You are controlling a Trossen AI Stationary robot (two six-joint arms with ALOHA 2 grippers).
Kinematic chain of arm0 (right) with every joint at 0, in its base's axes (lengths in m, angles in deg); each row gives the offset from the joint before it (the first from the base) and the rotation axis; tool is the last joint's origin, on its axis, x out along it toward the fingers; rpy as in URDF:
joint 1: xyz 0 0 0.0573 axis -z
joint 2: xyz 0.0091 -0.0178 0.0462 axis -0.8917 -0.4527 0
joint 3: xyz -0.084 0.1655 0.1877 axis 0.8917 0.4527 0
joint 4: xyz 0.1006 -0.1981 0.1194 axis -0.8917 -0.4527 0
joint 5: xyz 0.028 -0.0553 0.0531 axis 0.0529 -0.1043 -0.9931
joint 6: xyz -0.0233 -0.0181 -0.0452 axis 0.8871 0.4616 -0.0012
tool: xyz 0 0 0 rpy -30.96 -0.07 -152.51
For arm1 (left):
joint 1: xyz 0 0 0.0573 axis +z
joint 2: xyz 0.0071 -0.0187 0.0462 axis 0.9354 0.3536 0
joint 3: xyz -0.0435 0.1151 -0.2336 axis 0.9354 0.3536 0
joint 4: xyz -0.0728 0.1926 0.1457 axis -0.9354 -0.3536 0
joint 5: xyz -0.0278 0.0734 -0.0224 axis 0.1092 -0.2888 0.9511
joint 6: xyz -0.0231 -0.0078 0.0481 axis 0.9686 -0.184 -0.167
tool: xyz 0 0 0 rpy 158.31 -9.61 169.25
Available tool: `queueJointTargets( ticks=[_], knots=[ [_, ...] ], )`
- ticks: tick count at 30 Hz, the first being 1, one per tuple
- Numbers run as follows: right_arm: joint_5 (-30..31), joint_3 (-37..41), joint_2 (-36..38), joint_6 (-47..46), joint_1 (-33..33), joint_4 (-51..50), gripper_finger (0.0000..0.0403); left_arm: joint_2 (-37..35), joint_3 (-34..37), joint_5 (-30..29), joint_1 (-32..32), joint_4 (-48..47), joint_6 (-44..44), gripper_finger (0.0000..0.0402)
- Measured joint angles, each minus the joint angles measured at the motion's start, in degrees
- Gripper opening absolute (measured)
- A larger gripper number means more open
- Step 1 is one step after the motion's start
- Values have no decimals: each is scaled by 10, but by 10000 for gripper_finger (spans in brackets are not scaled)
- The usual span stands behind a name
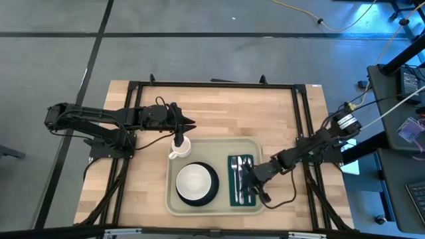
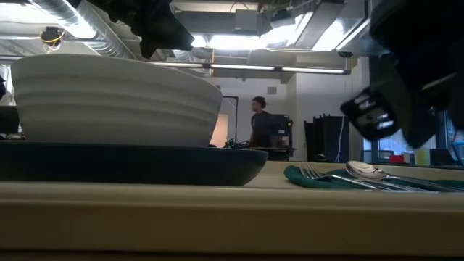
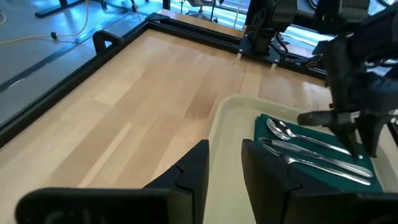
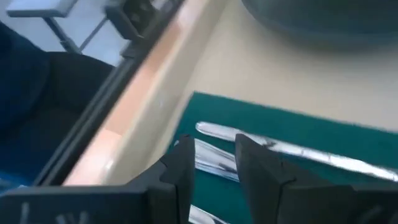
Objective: Set up tray
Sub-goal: Put the silver knife on the green napkin between the silver fork and spoon
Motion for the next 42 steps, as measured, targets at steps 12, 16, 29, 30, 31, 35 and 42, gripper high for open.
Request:
queueJointTargets(
  ticks=[12, 16, 29, 30, 31, 35, 42],
  knots=[
    [-16, 0, -44, -23, 7, 11, 116, 0, 0, 0, 0, 0, -1, 88],
    [-29, 0, -44, -22, 7, 8, 116, 0, 0, 1, 0, 0, -1, 88],
    [-31, 0, -44, -21, 7, -7, 116, 0, 0, 2, 0, 0, -2, 88],
    [-31, 0, -44, -22, 7, -8, 116, 0, 0, 2, 0, 0, -2, 88],
    [-31, 0, -44, -22, 7, -9, 116, 0, 0, 2, 0, 0, -2, 88],
    [-47, 0, -44, -22, 8, -10, 116, 0, 0, 2, 0, 0, -2, 88],
    [-50, 0, -44, -26, 7, -12, 116, 0, 0, 2, 0, 0, -2, 88]
  ],
)
